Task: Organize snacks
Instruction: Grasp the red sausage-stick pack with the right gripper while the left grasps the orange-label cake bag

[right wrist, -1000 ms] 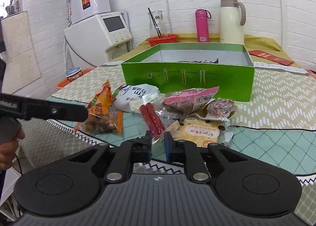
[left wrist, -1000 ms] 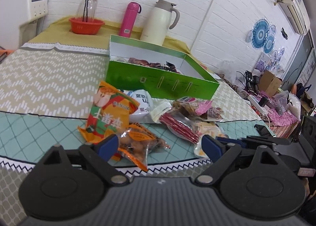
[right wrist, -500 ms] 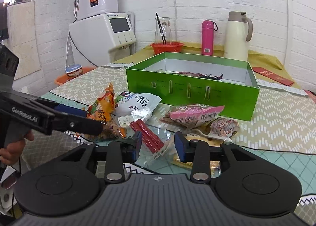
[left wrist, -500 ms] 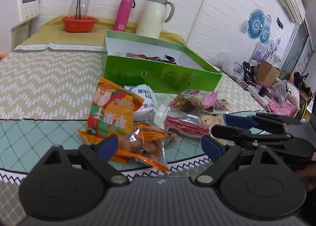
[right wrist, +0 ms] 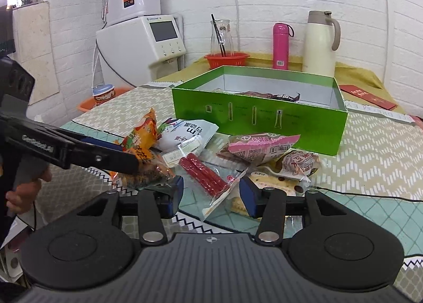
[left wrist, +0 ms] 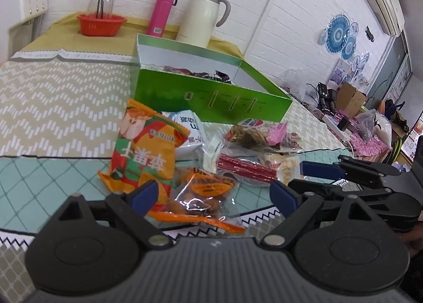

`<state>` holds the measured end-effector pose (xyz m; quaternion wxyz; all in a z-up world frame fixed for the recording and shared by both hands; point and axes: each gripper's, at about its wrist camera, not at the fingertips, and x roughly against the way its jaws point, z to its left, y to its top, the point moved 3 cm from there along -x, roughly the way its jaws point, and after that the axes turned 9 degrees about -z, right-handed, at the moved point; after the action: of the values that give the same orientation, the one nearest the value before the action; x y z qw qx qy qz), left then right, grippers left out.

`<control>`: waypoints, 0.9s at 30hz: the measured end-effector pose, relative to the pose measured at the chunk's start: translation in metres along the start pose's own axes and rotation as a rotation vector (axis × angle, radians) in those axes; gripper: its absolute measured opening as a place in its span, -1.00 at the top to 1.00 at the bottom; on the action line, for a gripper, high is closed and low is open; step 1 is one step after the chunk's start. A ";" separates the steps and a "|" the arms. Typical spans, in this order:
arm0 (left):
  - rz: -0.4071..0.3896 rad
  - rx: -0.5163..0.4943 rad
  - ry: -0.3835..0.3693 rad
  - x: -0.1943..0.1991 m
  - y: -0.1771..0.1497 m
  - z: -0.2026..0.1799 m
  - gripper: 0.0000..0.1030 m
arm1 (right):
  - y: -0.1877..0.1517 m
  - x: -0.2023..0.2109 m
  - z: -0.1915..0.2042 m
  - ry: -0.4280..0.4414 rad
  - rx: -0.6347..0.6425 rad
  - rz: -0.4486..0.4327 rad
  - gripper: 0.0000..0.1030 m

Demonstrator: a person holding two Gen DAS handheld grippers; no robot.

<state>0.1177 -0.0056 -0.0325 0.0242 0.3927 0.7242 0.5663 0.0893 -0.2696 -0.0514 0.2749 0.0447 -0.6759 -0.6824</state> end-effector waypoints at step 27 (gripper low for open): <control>-0.009 -0.026 0.026 0.017 -0.007 -0.004 -0.48 | 0.011 -0.020 0.019 0.056 0.141 0.050 -0.80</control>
<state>0.1006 0.0008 -0.0298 0.0223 0.3817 0.7186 0.5809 0.1013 -0.2431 -0.0452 0.3068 0.0659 -0.7154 -0.6243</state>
